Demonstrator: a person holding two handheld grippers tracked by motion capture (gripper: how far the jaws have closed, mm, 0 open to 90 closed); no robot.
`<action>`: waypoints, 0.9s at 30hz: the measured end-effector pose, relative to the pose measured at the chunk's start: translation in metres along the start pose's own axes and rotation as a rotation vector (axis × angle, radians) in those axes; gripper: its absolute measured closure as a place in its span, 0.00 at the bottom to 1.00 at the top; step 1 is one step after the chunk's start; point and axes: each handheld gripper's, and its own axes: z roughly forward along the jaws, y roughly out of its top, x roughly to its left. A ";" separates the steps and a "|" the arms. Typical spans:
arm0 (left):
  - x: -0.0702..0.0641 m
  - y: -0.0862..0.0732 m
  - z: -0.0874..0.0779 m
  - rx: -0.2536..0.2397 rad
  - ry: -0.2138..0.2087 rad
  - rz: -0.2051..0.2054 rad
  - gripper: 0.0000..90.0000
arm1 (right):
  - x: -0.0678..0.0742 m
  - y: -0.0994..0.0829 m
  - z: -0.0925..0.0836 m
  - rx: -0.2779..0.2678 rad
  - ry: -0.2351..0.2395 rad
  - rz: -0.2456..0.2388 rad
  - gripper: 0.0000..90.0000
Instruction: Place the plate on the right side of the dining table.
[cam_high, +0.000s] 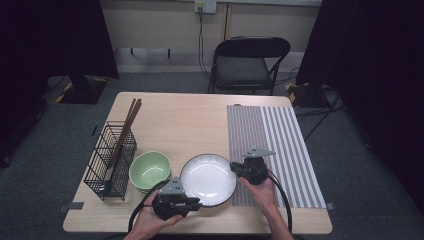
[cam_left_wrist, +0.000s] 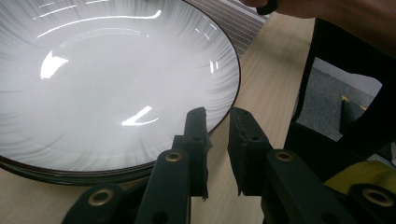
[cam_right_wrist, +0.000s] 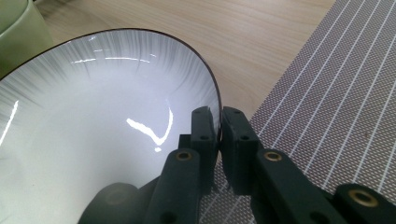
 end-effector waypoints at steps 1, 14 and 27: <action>0.000 0.000 0.000 0.000 0.000 0.000 0.87 | 0.000 0.000 0.000 0.000 0.000 0.000 0.93; 0.004 -0.003 0.005 0.006 -0.001 -0.019 0.92 | -0.002 0.002 0.000 -0.020 0.006 0.021 0.95; 0.006 -0.003 0.006 0.015 -0.004 -0.033 0.94 | -0.005 0.003 0.002 -0.027 0.019 0.041 0.92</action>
